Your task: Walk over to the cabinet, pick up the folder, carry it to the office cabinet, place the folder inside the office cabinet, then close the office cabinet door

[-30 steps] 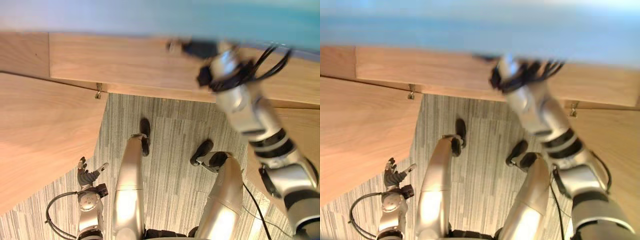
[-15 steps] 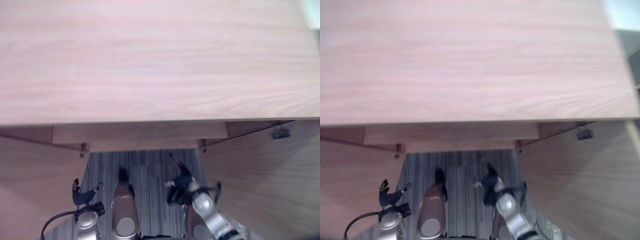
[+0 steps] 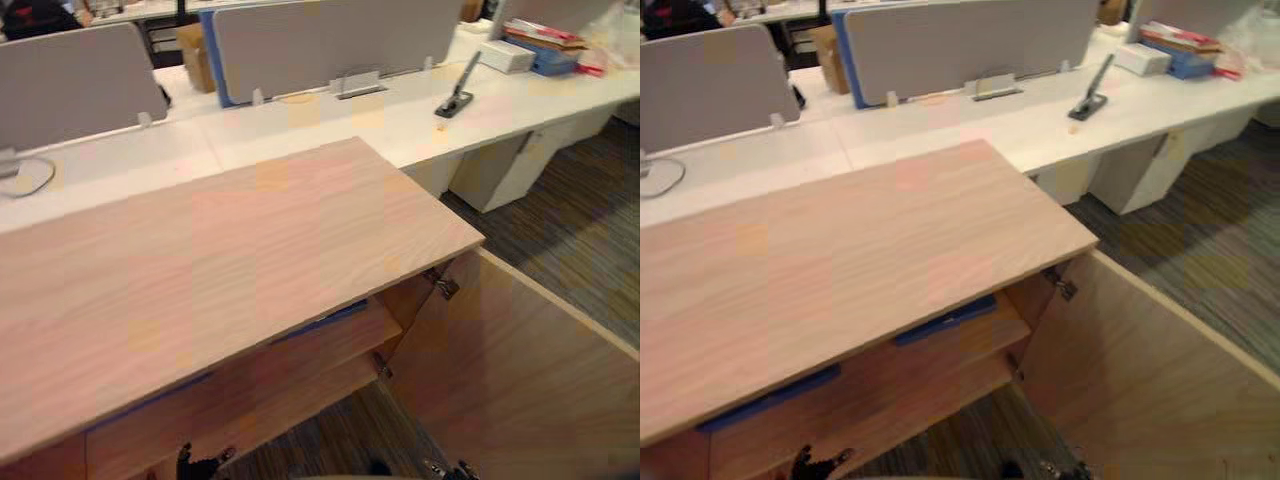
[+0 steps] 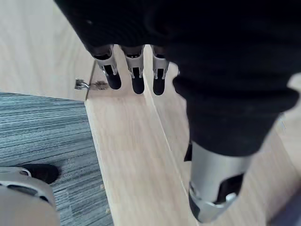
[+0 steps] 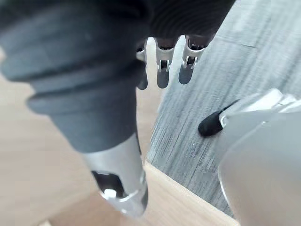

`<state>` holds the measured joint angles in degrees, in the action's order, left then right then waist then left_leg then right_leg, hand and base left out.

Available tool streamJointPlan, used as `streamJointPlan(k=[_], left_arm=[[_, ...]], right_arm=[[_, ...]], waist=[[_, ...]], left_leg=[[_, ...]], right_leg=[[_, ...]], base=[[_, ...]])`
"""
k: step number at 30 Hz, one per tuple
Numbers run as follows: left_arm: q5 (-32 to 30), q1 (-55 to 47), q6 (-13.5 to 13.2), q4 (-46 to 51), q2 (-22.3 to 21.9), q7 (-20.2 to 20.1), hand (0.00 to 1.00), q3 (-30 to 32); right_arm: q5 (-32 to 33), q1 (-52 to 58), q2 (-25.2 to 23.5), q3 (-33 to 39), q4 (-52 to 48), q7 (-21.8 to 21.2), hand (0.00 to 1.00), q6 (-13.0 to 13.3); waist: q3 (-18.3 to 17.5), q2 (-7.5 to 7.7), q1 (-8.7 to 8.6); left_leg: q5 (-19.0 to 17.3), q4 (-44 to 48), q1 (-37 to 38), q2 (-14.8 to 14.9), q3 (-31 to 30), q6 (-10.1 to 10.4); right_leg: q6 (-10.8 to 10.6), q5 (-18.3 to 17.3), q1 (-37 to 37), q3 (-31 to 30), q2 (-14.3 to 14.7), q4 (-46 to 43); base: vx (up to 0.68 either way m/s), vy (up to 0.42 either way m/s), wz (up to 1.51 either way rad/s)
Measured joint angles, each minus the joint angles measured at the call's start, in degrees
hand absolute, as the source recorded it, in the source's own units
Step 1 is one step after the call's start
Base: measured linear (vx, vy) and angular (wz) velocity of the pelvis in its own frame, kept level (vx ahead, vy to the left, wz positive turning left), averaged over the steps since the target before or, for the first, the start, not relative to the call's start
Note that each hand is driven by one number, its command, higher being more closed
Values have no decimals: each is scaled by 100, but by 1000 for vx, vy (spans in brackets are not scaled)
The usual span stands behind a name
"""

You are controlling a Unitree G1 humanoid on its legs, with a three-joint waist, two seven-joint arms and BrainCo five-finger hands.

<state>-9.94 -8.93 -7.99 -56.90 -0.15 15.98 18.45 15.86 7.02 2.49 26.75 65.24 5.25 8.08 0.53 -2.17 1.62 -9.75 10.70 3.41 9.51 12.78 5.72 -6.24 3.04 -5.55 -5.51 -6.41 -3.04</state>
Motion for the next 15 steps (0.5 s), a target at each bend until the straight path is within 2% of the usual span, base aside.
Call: streamJointPlan(k=[2, 5, 6, 7, 8, 9, 10, 11, 12, 13, 14, 15], left_arm=[[90, 93, 4, -272, 112, -195, 0, -305], [149, 233, -3, -451, 264, -536, 0, -800], [174, 270, -14, -449, 271, -601, 0, -885], [224, 334, -44, -428, 245, -693, 0, -1043], [254, 428, -51, -435, 155, -775, 0, -1215], [257, 455, -50, -417, 74, -810, 0, -1311], [227, 496, -70, -264, 13, -879, 0, -1413], [199, 503, -60, -205, 28, -901, 0, -1448], [190, 501, -49, -181, 53, -907, 0, -1449], [183, 462, -37, -136, 97, -909, 0, -1455], [183, 503, -18, -137, 90, -922, 0, -1509], [182, 549, -20, -138, 63, -933, 0, -1537]], right_arm=[[502, -44, 2, 180, 35, -6, 0, 0], [891, -131, -2, 341, 46, -13, 0, -6], [964, -170, -4, 337, 14, -12, 0, -6], [1041, -245, -29, 313, -78, -10, 0, -6], [1071, -320, -69, 314, -261, -7, 0, -7], [1091, -341, -76, 313, -347, -7, 0, -6], [1127, -338, -104, 269, -492, 4, 0, -4], [1125, -350, -149, 145, -513, 31, 0, -5], [1123, -346, -187, 58, -562, 44, 0, -13], [1119, -248, -283, 37, -688, 49, 0, -22], [1116, -221, -281, 44, -716, 50, 0, -23], [1115, -220, -261, 53, -716, 53, 0, -23]], waist=[[34, -43, -123], [56, -43, -205], [77, -32, -205], [122, -9, -186], [283, -37, -195], [343, -81, -206], [375, -72, -179], [408, -80, -154], [426, -6, -137], [411, 136, -139], [415, 150, -219], [435, 189, -248]], left_leg=[[-2, -124, 181, -26, 126, -3], [-56, -251, 386, -76, 580, -33], [-91, -241, 393, -83, 680, -20], [-195, -240, 419, -83, 944, -44], [-205, -219, 523, -16, 1271, -61], [-195, -224, 575, 17, 1410, -66], [-141, -239, 709, 51, 1767, -13], [-132, -191, 889, 90, 2150, -13], [-134, -138, 986, 92, 2266, -15], [-172, -30, 1147, 81, 2426, -44], [-221, 79, 1190, 140, 2454, -145], [-294, 76, 1173, 134, 2442, -330]], right_leg=[[-9, 105, -1, -241, 49, 92], [23, 328, -144, -719, 162, 230], [66, 385, -209, -795, 192, 231], [233, 534, -358, -679, 249, 226], [688, 538, -392, 132, 184, 192], [999, 362, -461, 846, 56, 33], [1327, 33, -673, 2225, -329, -456], [1407, -51, -727, 3142, -649, -900], [1422, -41, -721, 3419, -773, -1086], [1283, 190, -713, 3707, -930, -1332], [1134, 187, -715, 3703, -859, -1390], [1127, 185, -716, 3683, -812, -1346]], base=[[-35, 43, -73], [-81, 52, -93], [-146, 73, -117], [-128, 34, -124], [-126, 35, -125], [-79, 67, -138], [4, 86, -152], [48, 71, -159], [108, -22, -146], [125, -100, -110], [120, -152, -85], [33, -100, -56]])
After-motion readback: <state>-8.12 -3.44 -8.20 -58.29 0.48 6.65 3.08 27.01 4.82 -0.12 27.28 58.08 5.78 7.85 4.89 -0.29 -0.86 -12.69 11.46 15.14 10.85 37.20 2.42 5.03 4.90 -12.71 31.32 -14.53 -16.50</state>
